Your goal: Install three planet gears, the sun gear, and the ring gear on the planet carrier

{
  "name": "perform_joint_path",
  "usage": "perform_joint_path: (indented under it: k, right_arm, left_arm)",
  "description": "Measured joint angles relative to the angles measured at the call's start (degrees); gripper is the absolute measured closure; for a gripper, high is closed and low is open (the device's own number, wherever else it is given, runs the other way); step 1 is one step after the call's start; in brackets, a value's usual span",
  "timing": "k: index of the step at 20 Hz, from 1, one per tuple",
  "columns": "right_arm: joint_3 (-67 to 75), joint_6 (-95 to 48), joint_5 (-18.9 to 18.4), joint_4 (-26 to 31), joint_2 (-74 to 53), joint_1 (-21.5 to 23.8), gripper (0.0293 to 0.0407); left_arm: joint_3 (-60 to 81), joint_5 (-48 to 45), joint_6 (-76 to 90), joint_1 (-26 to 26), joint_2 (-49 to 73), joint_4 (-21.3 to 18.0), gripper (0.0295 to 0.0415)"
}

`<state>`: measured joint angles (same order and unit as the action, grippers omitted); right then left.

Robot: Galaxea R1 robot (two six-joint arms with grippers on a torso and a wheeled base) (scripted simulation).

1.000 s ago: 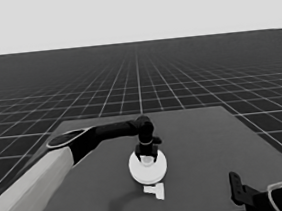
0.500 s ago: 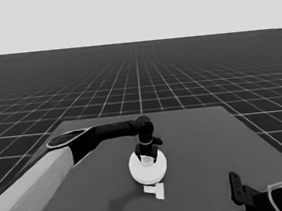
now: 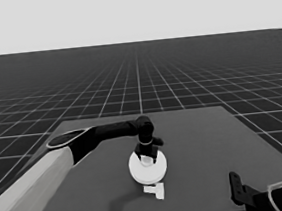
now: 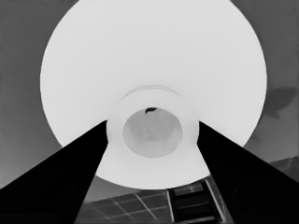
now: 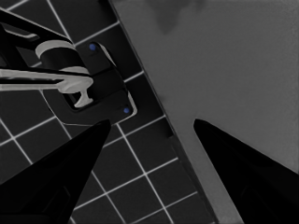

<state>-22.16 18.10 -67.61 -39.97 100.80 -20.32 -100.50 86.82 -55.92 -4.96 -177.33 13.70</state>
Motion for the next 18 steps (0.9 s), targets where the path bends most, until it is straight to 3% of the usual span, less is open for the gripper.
perform_joint_path:
  k: [16, 17, 18]
  right_arm:
    - [0.00, 0.00, 0.00, 0.00, 0.00, 0.00, 0.0315]
    - [0.00, 0.00, 0.00, 0.00, 0.00, 0.00, 0.0315]
    - [0.00, 0.00, 0.00, 0.00, 0.00, 0.00, 0.0315]
  left_arm:
    - [0.00, 0.00, 8.00, 0.00, 0.00, 0.00, 0.0362]
    - [0.01, 0.00, 8.30, 0.02, -0.01, -0.01, 0.0337]
    - [0.02, -0.01, 8.48, 0.04, -0.02, -0.01, 0.0329]
